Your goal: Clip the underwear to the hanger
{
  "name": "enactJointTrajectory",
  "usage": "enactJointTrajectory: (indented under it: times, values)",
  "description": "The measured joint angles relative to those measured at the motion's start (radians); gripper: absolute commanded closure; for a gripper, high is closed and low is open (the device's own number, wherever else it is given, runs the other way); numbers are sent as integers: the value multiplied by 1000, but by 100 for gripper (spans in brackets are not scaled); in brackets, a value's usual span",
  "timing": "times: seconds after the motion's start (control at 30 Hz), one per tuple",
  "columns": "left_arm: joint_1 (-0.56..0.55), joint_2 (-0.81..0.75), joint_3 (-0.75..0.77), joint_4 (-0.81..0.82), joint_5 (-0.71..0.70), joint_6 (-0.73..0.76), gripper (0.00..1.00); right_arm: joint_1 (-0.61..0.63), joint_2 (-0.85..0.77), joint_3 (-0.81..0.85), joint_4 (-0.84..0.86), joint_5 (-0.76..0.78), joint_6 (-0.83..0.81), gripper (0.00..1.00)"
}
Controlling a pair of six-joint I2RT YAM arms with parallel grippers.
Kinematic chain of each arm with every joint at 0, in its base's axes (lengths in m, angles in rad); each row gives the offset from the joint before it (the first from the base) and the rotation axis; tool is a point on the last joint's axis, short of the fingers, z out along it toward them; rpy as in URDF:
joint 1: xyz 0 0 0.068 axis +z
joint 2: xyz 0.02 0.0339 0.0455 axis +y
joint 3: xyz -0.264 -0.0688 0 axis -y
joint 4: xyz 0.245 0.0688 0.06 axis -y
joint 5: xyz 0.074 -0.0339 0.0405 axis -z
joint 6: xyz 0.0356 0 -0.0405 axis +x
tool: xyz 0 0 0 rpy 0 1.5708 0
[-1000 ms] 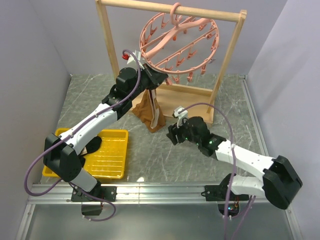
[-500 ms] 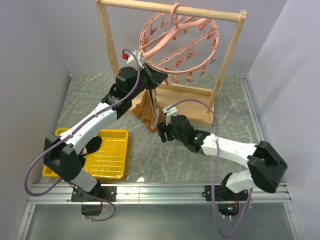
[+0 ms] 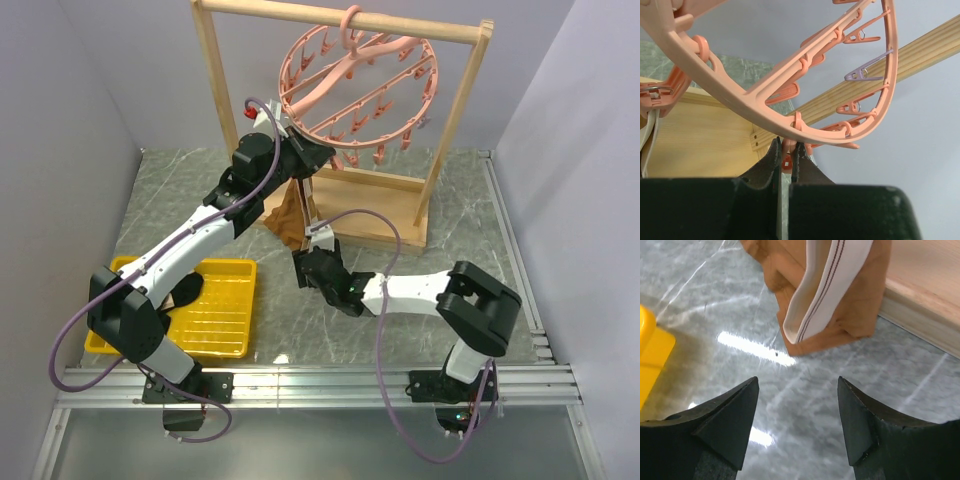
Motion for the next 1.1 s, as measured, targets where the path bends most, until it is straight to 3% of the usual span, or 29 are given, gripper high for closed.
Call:
enactJointTrajectory:
  times: [0.53, 0.7, 0.83, 0.9, 0.93, 1.1]
  values:
    - [1, 20, 17, -11, 11, -14, 100, 1, 227, 77, 184, 119, 6, 27]
    - [2, 21, 18, -12, 13, -14, 100, -5, 268, 85, 224, 145, 0, 33]
    - [2, 24, 22, -14, 19, -15, 100, -18, 270, 85, 237, 149, -2, 53]
    - [2, 26, 22, -14, 19, -15, 100, -35, 270, 84, 237, 146, -1, 76]
    - [2, 26, 22, -14, 19, -15, 100, -46, 267, 81, 241, 144, -3, 100]
    - [3, 26, 22, -14, 20, -14, 100, -71, 159, -10, 294, 88, -66, 100]
